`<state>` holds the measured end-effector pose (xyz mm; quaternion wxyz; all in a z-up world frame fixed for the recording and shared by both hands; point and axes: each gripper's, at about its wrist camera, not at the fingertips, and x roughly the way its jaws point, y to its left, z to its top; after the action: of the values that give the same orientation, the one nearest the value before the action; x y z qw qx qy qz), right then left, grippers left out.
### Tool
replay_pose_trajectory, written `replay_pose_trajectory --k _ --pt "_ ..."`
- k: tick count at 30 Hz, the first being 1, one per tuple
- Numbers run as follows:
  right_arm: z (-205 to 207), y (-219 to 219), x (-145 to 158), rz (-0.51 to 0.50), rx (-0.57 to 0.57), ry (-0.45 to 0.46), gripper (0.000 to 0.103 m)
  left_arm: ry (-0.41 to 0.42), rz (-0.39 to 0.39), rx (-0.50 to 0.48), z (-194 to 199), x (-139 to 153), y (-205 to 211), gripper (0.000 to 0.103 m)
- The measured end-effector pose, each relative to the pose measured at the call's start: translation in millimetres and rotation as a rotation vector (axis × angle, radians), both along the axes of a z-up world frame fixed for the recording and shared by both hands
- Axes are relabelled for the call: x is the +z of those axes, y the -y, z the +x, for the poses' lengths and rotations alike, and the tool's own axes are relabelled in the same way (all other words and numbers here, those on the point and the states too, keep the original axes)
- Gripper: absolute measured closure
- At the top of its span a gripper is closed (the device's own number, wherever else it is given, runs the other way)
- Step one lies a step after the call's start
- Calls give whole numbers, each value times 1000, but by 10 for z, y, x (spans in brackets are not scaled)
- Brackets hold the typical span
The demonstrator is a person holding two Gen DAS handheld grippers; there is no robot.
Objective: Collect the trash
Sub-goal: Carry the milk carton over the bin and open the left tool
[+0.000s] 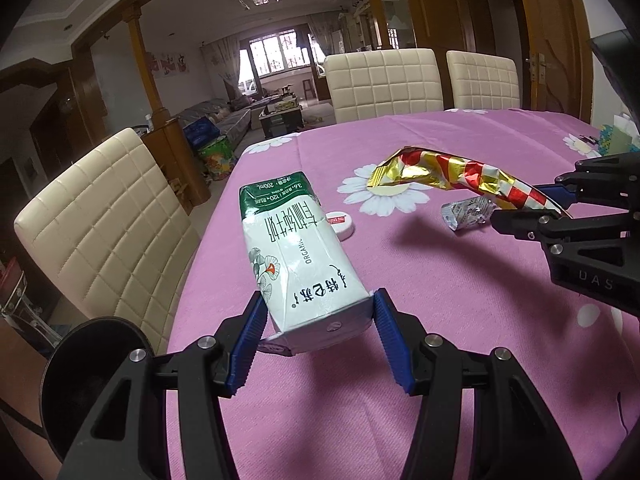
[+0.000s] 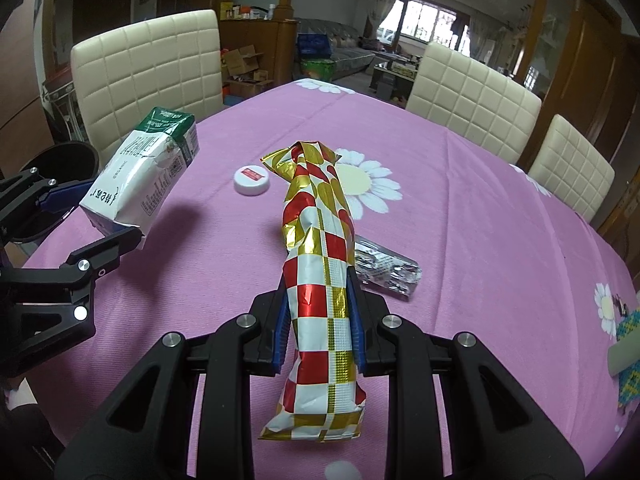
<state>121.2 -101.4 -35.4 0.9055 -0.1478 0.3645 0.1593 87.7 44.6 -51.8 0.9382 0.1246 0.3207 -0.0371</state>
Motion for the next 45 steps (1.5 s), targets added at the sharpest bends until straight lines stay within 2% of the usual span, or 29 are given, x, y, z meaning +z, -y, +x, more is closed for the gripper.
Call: replay_pose_trajectory --k 13,28,38,39,42,45 --pt "-90 -458 44 -21 105 15 77 20 -14 84 -89 45 -370 49" --pt "-173 -1141 53 -39 245 22 77 10 -58 322 -252 2 -1348 48" --pt "-239 -1495 35 -50 314 20 77 8 -103 450 -400 -47 -1835 47" --pt "-240 -1516 34 -51 316 19 77 10 -117 456 -411 -48 -1875 46" --pt "-238 -1587 31 -55 326 14 77 12 -157 478 -442 -54 -1999 19" --pt "-238 -1681 22 -61 340 9 77 28 -148 493 -491 -56 -2045 17"
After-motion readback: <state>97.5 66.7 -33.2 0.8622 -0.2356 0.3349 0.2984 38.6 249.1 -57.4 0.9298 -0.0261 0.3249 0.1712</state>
